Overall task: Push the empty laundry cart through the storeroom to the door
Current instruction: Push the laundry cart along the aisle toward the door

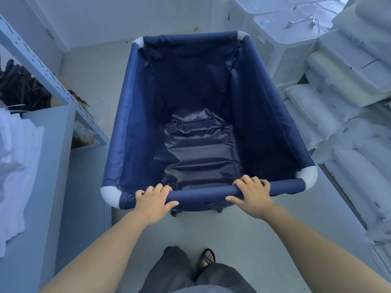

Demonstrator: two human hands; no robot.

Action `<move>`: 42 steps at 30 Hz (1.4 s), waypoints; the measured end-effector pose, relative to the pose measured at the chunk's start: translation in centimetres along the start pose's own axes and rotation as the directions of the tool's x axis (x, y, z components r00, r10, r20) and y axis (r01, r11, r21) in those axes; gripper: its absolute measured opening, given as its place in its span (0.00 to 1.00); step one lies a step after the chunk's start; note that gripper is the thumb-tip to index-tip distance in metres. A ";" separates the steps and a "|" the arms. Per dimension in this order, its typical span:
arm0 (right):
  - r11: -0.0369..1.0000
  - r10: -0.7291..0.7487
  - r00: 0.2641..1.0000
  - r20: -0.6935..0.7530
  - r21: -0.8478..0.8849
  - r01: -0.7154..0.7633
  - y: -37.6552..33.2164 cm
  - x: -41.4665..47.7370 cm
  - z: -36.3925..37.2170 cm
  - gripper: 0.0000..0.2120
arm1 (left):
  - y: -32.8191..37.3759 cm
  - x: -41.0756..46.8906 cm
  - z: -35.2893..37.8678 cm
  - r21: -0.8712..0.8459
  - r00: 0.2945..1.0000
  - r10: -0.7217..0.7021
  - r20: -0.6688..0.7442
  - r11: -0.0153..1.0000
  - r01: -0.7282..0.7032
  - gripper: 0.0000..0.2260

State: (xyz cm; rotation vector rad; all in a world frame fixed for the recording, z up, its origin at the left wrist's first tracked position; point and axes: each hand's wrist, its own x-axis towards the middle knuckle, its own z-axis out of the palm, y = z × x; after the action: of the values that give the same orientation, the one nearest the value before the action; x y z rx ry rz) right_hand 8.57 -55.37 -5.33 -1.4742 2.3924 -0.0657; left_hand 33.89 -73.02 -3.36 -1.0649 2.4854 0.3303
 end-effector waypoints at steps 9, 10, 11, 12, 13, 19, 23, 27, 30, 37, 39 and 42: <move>1.000 -0.003 0.999 0.051 -0.029 0.004 2.3 6.0 -2.6 0.24 | 0.6 5.7 -2.9 -0.044 0.999 0.024 0.032 0.999 -0.023 0.19; 0.999 -0.003 0.998 0.055 -0.033 0.005 2.4 6.8 -2.9 0.24 | 0.5 6.5 -3.2 -0.046 0.999 0.025 0.027 0.999 -0.023 0.19; 0.999 -0.005 0.998 0.057 -0.034 0.007 2.6 7.7 -3.1 0.24 | 0.4 7.3 -3.5 -0.045 0.999 0.026 0.020 0.999 -0.025 0.19; 0.999 -0.007 0.998 0.058 -0.034 0.009 2.7 8.6 -3.4 0.24 | 0.3 8.1 -3.9 -0.043 1.000 0.028 0.013 0.999 -0.027 0.19; 0.999 -0.008 0.998 0.062 -0.034 0.010 2.7 9.5 -3.7 0.24 | 0.1 8.9 -4.2 -0.043 1.000 0.028 0.008 0.999 -0.028 0.19; 1.000 -0.002 0.997 0.083 -0.018 0.003 2.3 15.2 -5.3 0.25 | -1.6 13.8 -6.8 -0.030 1.000 0.008 -0.021 1.000 -0.008 0.19; 1.000 0.007 0.998 0.070 -0.004 -0.007 1.8 18.5 -6.1 0.25 | -2.9 16.8 -8.3 -0.014 0.999 0.002 -0.054 1.000 -0.003 0.19; 1.000 0.003 0.997 0.072 -0.001 -0.003 1.5 21.3 -6.8 0.24 | -3.7 19.0 -9.7 -0.013 0.998 -0.007 -0.062 1.000 0.006 0.19; 1.000 0.000 0.997 0.083 0.005 -0.001 1.5 22.9 -7.2 0.24 | -4.0 20.2 -10.6 -0.006 0.998 -0.020 -0.067 1.000 0.020 0.19; 0.999 -0.028 0.995 0.095 0.019 0.026 2.3 24.1 -7.4 0.23 | -3.0 20.8 -11.1 -0.037 0.994 -0.087 -0.063 0.996 0.085 0.20; 0.999 -0.042 0.994 0.105 0.025 0.039 2.8 23.8 -7.3 0.23 | -2.3 20.5 -10.9 -0.047 0.992 -0.108 -0.058 0.993 0.105 0.19; 0.997 -0.076 0.989 0.125 0.037 0.072 4.1 22.9 -7.3 0.22 | -0.8 19.5 -10.1 -0.071 0.987 -0.139 -0.082 0.989 0.133 0.19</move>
State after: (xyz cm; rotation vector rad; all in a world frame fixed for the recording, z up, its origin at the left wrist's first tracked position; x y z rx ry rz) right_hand -6.52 -74.49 -5.06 -1.5058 2.2269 -0.0268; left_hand 19.52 -89.60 -3.41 -1.2944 2.4755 0.3325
